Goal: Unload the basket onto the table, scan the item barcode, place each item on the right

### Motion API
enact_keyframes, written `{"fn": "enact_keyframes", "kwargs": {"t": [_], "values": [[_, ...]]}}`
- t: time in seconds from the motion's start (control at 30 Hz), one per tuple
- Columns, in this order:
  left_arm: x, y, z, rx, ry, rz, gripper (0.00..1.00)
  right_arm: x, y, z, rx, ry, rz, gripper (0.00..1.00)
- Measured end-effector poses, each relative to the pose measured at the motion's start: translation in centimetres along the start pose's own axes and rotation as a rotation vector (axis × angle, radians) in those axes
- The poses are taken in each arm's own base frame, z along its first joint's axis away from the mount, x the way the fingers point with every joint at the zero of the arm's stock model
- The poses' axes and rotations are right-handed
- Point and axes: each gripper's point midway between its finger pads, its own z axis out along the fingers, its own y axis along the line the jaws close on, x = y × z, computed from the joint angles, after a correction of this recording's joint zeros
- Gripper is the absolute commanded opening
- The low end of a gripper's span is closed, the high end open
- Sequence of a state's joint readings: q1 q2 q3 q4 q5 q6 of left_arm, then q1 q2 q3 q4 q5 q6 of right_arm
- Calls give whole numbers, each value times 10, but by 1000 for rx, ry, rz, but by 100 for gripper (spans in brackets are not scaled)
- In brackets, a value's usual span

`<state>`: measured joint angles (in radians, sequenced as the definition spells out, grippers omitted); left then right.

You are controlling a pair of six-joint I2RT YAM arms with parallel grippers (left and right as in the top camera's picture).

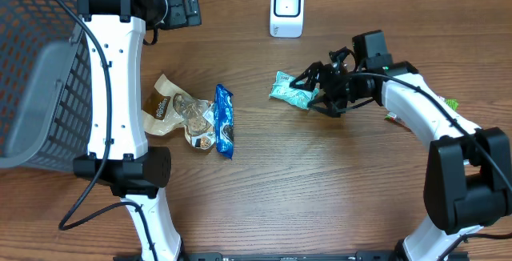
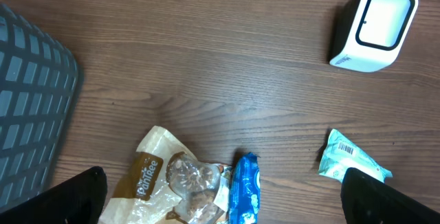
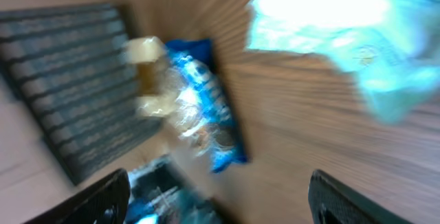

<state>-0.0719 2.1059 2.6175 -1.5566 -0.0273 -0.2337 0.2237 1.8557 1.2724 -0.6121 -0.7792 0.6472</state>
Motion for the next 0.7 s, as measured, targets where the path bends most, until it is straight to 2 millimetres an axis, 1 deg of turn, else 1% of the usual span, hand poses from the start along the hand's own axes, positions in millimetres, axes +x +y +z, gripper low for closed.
{"fn": "enact_keyframes", "kwargs": {"t": [0.07,0.1,0.13,0.2,0.3,0.33,0.43,0.5,0.57,0.7], "values": [[0,0,0,0,0,0,100,-2,-4,0,102,-33,-44,83],[0,0,0,0,0,0,100,-3,-2,0,151,-52,-73,84],[0,0,0,0,0,0,100,-4,3,0,192,-73,-109,84],[0,0,0,0,0,0,100,-6,18,5,250,-128,-161,91],[0,0,0,0,0,0,100,-4,35,15,280,-197,-152,91],[0,0,0,0,0,0,100,-2,38,19,288,-217,-135,91],[0,0,0,0,0,0,100,-6,43,26,290,-281,-62,78],[0,0,0,0,0,0,100,-13,44,28,286,-337,-1,74],[0,0,0,0,0,0,100,-20,39,29,296,-383,65,71],[0,0,0,0,0,0,100,-31,20,40,338,-448,168,70]]}}
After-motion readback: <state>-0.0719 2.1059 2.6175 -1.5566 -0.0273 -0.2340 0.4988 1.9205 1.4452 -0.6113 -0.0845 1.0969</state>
